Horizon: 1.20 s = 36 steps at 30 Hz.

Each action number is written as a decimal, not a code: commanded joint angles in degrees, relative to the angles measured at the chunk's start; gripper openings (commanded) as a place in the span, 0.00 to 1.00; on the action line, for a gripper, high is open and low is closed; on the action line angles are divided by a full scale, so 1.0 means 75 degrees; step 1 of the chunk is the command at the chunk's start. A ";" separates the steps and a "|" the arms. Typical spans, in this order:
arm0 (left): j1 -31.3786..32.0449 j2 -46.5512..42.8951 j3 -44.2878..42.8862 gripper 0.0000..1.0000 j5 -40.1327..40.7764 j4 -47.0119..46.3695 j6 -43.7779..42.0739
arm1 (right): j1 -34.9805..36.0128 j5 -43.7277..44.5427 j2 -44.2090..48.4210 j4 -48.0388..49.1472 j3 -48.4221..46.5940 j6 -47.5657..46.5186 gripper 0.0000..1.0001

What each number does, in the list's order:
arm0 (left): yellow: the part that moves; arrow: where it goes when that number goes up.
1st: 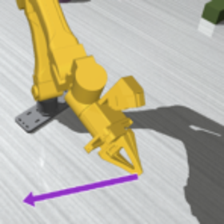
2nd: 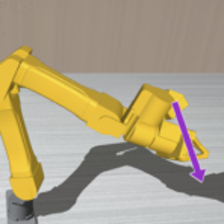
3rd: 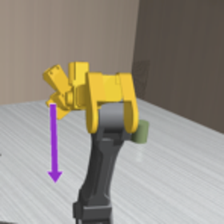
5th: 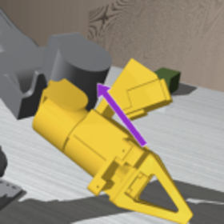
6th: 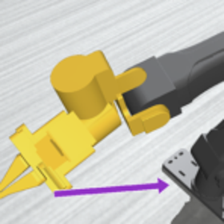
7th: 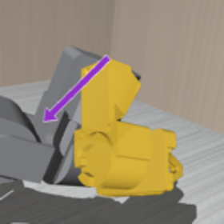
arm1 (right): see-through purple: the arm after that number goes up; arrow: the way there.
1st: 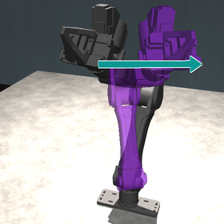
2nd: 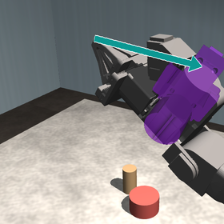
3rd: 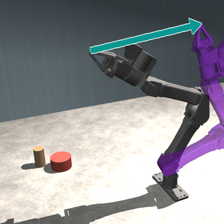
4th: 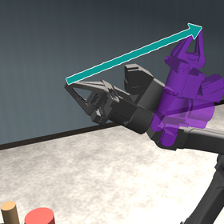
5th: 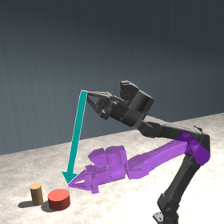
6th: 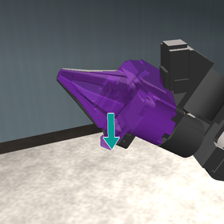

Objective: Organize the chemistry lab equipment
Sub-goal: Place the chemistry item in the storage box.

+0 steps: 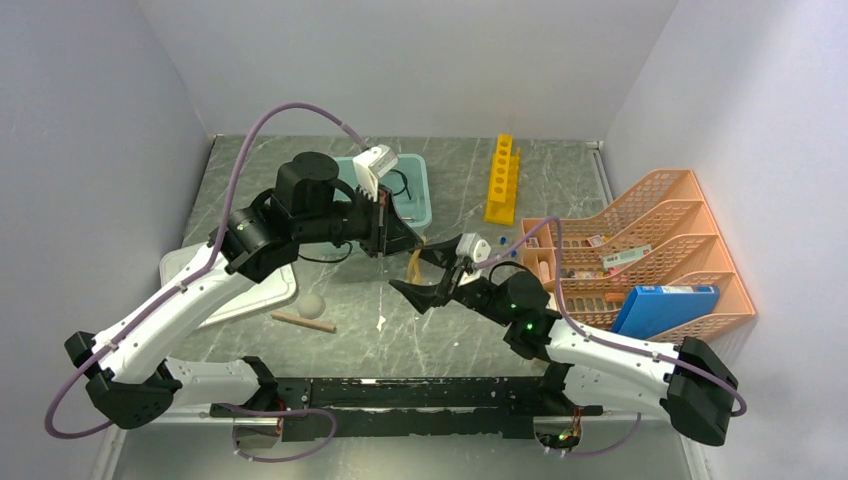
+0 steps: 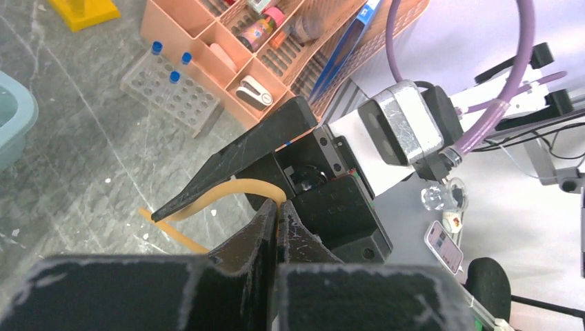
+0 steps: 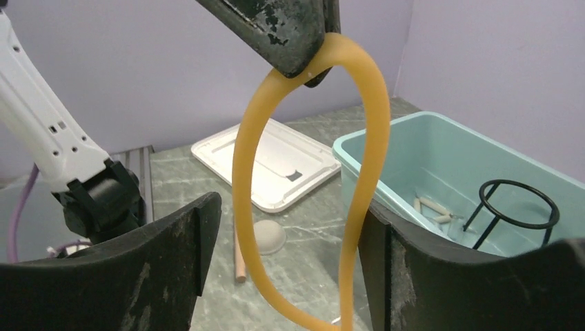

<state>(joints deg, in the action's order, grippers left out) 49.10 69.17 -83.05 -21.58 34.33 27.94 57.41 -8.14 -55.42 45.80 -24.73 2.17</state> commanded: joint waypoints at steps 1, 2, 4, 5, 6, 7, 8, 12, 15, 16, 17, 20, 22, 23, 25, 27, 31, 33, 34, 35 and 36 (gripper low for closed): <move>-0.0204 -0.0192 0.0150 0.05 -0.0614 -0.0637 0.0338 | 0.0055 0.0082 -0.0089 0.0529 -0.0349 0.0266 0.69; -0.0254 -0.0198 0.0193 0.05 -0.0669 -0.0684 0.0367 | 0.0048 0.0059 -0.0127 0.0538 -0.0382 0.0297 0.63; -0.0333 -0.0226 0.0279 0.05 -0.0736 -0.0767 0.0440 | 0.0046 0.0020 -0.0177 0.0497 -0.0487 0.0361 0.50; -0.0377 -0.0235 0.0305 0.05 -0.0764 -0.0797 0.0453 | 0.0049 0.0006 -0.0191 0.0502 -0.0507 0.0373 0.43; -0.0436 -0.0257 0.0324 0.05 -0.0787 -0.0813 0.0475 | 0.0048 0.0007 -0.0193 0.0486 -0.0535 0.0392 0.35; -0.0498 -0.0282 0.0342 0.05 -0.0800 -0.0815 0.0480 | 0.0054 0.0024 -0.0187 0.0464 -0.0551 0.0419 0.24; -0.0569 -0.0297 0.0340 0.05 -0.0803 -0.0796 0.0475 | 0.0056 0.0011 -0.0173 0.0467 -0.0557 0.0434 0.15; -0.0803 -0.0376 0.0375 0.05 -0.0858 -0.0790 0.0491 | 0.0051 0.0043 -0.0123 0.0272 -0.0632 0.0421 0.00; -0.0960 -0.0375 0.0440 0.13 -0.1046 -0.0815 0.0481 | 0.0055 0.0125 -0.0079 0.0182 -0.0677 0.0409 0.00; -0.0997 -0.0385 0.0459 0.17 -0.1074 -0.0815 0.0453 | 0.0053 0.0180 -0.0076 0.0120 -0.0700 0.0377 0.00; -0.1037 -0.0396 0.0460 0.22 -0.1076 -0.0784 0.0400 | 0.0055 0.0243 -0.0076 0.0010 -0.0740 0.0320 0.00; -0.1255 -0.0469 0.0446 0.42 -0.0960 -0.0516 0.0191 | 0.0049 0.0403 -0.0115 -0.0282 -0.0927 0.0121 0.00; -0.1403 -0.0520 0.0391 0.55 -0.0876 -0.0323 -0.0017 | 0.0051 0.0417 -0.0176 -0.0576 -0.1078 -0.0091 0.00; -0.1457 -0.0545 0.0335 0.59 -0.0772 -0.0194 -0.0128 | 0.0053 0.0426 -0.0219 -0.0678 -0.1166 -0.0182 0.00; -0.1528 -0.0579 0.0146 0.64 -0.0447 0.0132 -0.0395 | 0.0049 0.0480 -0.0340 -0.0888 -0.1383 -0.0409 0.00; -0.1549 -0.0626 -0.0110 0.65 0.0115 0.0537 -0.0744 | 0.0046 0.0544 -0.0487 -0.1115 -0.1644 -0.0642 0.00; -0.1558 -0.0849 -0.0566 0.68 0.1619 0.1273 -0.1190 | 0.0039 0.0670 -0.0937 -0.1858 -0.2380 -0.1167 0.00; -0.1561 -0.1032 -0.0734 0.69 0.2149 0.1451 -0.1377 | 0.0035 0.0734 -0.1171 -0.2160 -0.2784 -0.1505 0.00; -0.1557 -0.1104 -0.0820 0.68 0.2334 0.1541 -0.1487 | 0.0006 0.0744 -0.1307 -0.2398 -0.3053 -0.1669 0.00; -0.1556 -0.1186 -0.0912 0.68 0.2489 0.1621 -0.1597 | -0.0015 0.0709 -0.1484 -0.2687 -0.3341 -0.1825 0.00; -0.1555 -0.1261 -0.0975 0.68 0.2652 0.1712 -0.1698 | -0.0105 0.0620 -0.1670 -0.2984 -0.3677 -0.1953 0.00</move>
<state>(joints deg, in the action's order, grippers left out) 37.91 62.89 -86.61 -11.33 42.59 20.18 57.49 -3.97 -64.77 30.70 -45.21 -6.13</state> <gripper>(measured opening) 0.686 0.029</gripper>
